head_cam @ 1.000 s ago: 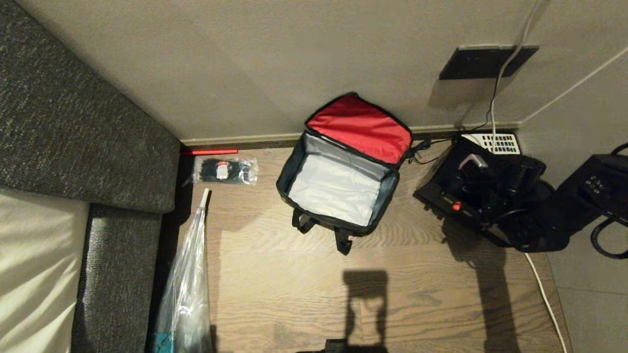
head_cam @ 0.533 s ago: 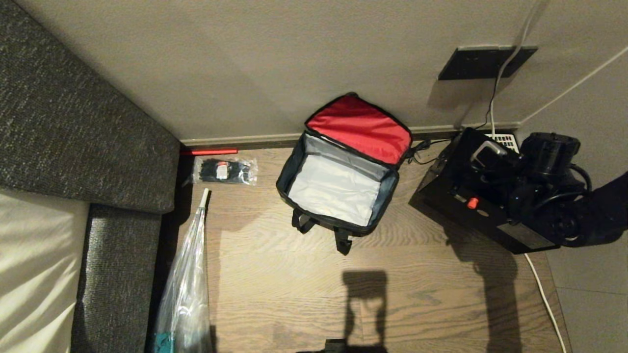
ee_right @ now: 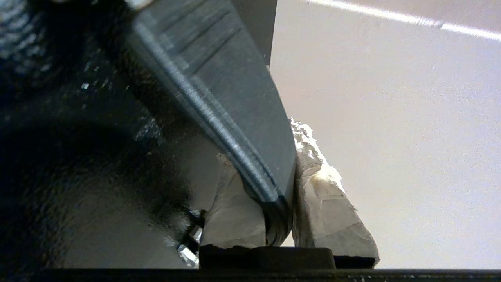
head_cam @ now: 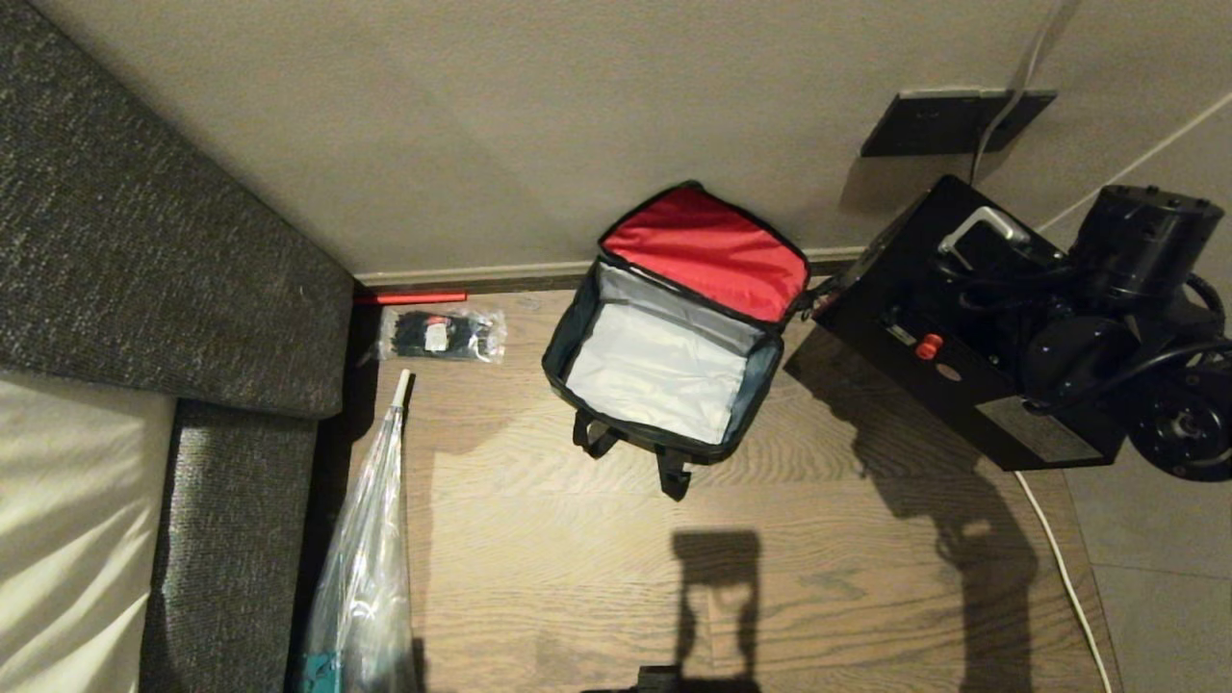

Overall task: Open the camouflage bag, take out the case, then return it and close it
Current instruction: Place the black box back

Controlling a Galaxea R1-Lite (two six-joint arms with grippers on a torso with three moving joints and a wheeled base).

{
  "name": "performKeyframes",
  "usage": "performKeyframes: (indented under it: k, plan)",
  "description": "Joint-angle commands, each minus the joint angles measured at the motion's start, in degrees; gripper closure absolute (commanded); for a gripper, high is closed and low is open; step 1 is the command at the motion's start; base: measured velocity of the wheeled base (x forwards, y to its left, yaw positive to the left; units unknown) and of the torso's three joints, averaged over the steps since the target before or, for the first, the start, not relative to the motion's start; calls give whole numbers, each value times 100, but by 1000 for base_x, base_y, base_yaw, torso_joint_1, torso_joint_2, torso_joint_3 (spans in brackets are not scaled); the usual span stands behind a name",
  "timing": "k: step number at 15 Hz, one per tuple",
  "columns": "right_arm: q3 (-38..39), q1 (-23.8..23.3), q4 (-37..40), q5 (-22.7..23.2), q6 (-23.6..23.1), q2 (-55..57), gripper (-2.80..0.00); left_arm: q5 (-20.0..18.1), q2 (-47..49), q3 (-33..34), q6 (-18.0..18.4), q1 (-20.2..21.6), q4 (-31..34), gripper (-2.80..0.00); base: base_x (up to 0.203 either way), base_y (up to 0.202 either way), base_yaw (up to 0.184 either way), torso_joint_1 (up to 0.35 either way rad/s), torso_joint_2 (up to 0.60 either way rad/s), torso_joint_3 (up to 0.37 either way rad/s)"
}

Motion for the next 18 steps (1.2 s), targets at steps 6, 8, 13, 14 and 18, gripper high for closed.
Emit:
performKeyframes:
  k: [6,8,13,14,18]
  plan:
    - [-326,769,364,-45,-21,-248,0,0,-20,1,-1,2,0,0,0,0,0,0,0,0]
    - [-374,1072,462,-85,-14,-252,0,0,-20,1,-1,2,0,0,0,0,0,0,0,0]
    - [-686,1458,476,-169,5,2,0,0,-20,1,-1,2,0,0,0,0,0,0,0,0]
    - [-822,1553,469,-172,5,103,0,0,-20,1,-1,2,0,0,0,0,0,0,0,0]
    - [-1487,1951,456,-211,4,560,0,0,-20,1,-1,-5,0,0,0,0,0,0,0,0]
